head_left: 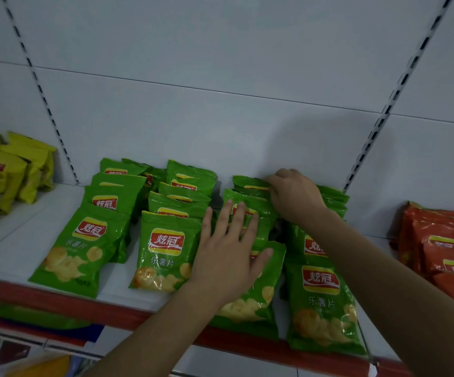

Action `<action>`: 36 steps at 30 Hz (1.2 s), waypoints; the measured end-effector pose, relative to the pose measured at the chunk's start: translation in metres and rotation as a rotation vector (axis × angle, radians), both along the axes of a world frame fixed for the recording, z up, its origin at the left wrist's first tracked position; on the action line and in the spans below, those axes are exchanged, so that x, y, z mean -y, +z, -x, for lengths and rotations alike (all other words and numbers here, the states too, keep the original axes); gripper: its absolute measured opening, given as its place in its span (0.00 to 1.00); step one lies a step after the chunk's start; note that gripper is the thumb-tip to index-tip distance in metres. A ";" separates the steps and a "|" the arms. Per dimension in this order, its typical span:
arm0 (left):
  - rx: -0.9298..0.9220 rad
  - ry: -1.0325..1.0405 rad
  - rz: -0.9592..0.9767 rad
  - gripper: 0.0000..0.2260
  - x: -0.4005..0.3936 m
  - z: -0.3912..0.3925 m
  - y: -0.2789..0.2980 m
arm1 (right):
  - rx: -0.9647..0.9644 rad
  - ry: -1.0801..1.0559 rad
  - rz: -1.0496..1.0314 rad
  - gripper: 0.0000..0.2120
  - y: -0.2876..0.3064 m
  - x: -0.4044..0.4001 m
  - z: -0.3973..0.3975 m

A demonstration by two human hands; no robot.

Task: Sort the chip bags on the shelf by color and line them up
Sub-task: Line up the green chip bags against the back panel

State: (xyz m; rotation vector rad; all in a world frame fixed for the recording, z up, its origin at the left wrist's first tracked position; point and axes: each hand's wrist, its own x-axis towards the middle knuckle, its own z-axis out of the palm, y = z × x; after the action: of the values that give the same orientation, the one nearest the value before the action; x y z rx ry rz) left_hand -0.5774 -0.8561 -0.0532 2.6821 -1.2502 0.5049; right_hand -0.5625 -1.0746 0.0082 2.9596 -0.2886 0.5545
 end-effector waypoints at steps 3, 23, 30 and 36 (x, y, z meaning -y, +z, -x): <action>0.014 0.014 0.021 0.33 -0.010 -0.001 0.007 | 0.058 0.032 -0.023 0.15 -0.003 0.001 0.004; -0.032 0.018 -0.062 0.32 -0.147 -0.059 -0.042 | -0.209 0.010 0.022 0.31 -0.035 -0.178 0.005; -0.052 -0.062 -0.111 0.35 -0.164 -0.073 -0.036 | -0.267 -0.079 0.064 0.32 -0.043 -0.197 0.003; -0.056 -0.109 -0.042 0.33 -0.163 -0.066 -0.028 | -0.277 -0.076 0.092 0.29 -0.046 -0.203 0.008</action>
State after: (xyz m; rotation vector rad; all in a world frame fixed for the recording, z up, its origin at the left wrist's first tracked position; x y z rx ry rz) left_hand -0.5112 -0.6936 -0.0811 2.6238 -1.3967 0.3907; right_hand -0.5709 -0.8720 -0.0377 2.8734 -0.3349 0.1411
